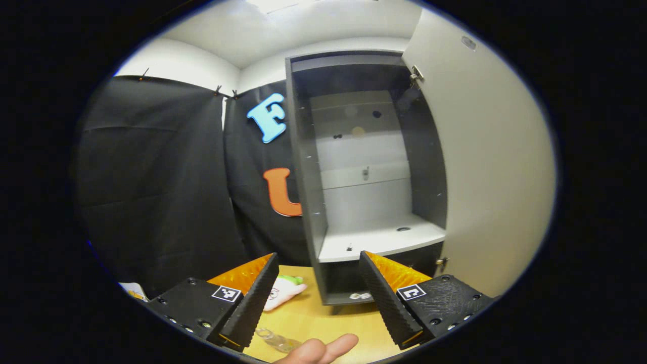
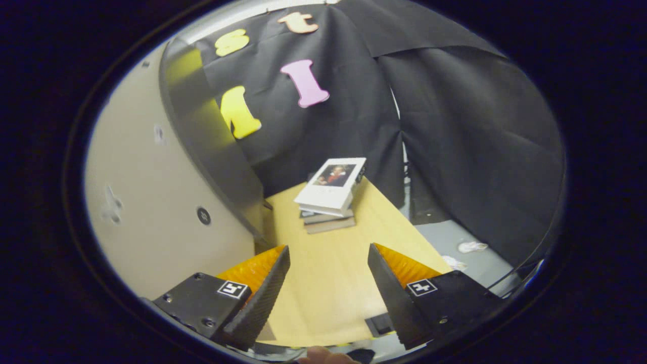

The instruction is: Open the cabinet door with the right hand, grasp the bottle in the cabinet with the left hand and place it on the coaster, then close the cabinet door with the right hand.

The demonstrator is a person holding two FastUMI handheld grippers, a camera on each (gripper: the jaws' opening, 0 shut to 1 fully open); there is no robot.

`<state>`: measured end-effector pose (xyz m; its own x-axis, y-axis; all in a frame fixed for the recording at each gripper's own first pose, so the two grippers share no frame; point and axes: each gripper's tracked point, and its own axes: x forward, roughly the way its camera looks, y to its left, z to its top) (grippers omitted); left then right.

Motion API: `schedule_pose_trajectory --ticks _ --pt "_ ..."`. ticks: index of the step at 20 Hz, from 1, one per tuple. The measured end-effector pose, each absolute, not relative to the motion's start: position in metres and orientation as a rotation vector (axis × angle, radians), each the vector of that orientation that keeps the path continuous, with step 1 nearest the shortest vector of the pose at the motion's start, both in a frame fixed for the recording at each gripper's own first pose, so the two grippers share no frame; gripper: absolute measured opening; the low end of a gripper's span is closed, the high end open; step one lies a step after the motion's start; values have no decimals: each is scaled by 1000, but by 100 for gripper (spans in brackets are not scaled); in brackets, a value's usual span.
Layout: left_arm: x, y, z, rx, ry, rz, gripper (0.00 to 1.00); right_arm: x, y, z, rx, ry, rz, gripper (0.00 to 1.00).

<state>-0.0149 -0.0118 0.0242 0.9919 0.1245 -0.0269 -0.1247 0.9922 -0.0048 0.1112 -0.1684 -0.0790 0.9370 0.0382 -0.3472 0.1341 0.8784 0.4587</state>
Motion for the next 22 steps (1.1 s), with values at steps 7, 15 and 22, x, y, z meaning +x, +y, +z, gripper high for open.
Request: schedule_pose_trajectory --ticks 7,15,22 --pt "-32 -38 38 4 37 168 96 82 -138 53 530 116 377 98" --pt "-24 -17 41 -11 -3 153 96 23 -52 101 321 -18 635 100" --pt "-16 16 32 15 -3 183 96 24 -37 96 483 23 653 96"
